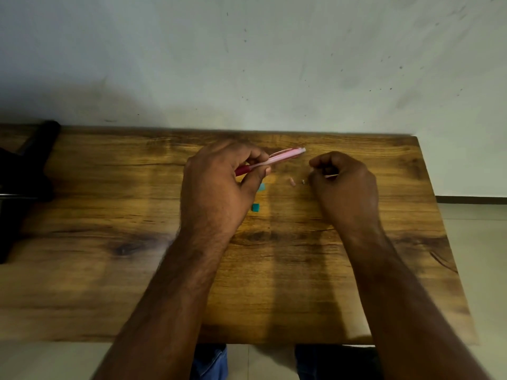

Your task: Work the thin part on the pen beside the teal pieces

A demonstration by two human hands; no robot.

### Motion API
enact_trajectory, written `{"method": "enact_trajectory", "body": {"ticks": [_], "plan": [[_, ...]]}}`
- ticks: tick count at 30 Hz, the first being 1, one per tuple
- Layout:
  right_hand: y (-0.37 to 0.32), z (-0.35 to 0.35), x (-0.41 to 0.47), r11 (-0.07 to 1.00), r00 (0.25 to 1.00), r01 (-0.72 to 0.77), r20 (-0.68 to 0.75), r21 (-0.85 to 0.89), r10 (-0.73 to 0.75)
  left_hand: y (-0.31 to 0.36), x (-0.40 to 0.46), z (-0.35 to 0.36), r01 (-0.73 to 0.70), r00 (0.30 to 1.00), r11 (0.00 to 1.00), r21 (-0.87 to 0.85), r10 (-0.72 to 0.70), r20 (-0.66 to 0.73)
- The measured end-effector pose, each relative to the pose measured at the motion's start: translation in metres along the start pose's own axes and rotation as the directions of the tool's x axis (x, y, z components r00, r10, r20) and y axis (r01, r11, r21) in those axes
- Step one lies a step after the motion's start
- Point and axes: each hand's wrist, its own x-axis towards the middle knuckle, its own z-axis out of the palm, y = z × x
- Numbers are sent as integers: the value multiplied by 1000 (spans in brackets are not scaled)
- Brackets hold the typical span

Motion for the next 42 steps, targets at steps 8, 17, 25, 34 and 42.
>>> {"method": "enact_trajectory", "body": {"ticks": [8, 17, 25, 34, 42], "plan": [[-10, 10, -8, 953, 996, 83, 62, -293, -67, 0, 0, 0, 12, 1000, 1000, 9, -12, 0], [-8, 14, -7, 989, 998, 17, 59, -149, -9, -3, 0, 1, 34, 999, 999, -14, -34, 9], [-16, -5, 2, 325, 944, -331, 315, 886, 104, -3, -1, 2, 41, 999, 999, 1, -41, 17], [-14, -1, 1, 322, 946, -319, 322, 892, 45, -3, 0, 2, 27, 1000, 1000, 17, -27, 0], [-17, 0, -2, 376, 942, -324, 331, 868, 48, -4, 0, 2, 13, 1000, 1000, 19, -13, 4]]}}
